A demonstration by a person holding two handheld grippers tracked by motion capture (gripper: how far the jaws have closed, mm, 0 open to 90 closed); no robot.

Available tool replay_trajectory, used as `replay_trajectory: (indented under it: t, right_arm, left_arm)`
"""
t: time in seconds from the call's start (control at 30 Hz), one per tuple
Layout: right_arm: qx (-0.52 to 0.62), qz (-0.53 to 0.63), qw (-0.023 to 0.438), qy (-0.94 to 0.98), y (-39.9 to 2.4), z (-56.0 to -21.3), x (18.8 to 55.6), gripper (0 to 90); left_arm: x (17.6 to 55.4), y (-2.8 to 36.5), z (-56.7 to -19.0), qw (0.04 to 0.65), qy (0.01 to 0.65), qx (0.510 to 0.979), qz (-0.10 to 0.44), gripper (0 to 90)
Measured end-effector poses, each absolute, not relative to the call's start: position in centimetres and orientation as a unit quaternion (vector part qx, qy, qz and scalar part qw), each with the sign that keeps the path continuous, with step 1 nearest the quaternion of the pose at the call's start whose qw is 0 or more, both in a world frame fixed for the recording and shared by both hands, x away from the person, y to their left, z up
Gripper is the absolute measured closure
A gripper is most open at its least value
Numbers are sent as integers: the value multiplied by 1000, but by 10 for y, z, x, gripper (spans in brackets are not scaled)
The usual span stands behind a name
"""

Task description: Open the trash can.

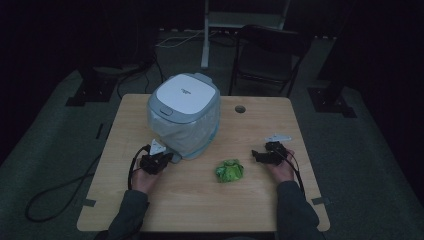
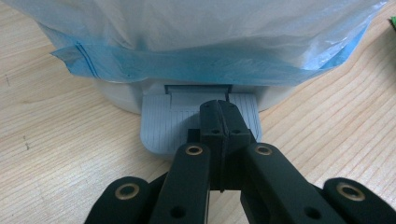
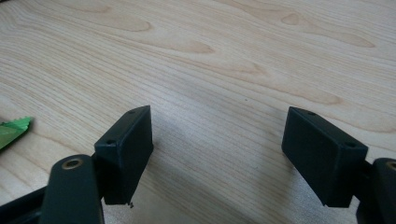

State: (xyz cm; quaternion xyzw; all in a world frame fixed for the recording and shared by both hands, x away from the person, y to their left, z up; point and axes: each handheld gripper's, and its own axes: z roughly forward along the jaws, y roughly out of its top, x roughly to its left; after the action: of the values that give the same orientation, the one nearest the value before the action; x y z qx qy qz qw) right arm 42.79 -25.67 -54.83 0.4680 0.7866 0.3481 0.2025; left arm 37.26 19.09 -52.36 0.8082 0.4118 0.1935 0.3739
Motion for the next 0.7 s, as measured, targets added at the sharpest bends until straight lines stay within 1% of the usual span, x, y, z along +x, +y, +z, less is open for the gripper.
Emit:
replay_trajectory:
  t: [0.3, 0.7]
  right_arm:
    - [468, 348, 203, 787, -257, -548, 428, 237]
    - [468, 348, 203, 787, -257, -548, 428, 237]
  left_arm:
    - [373, 193, -525, 380, 415, 804, 189, 900]
    - [372, 191, -526, 374, 417, 806, 193, 900]
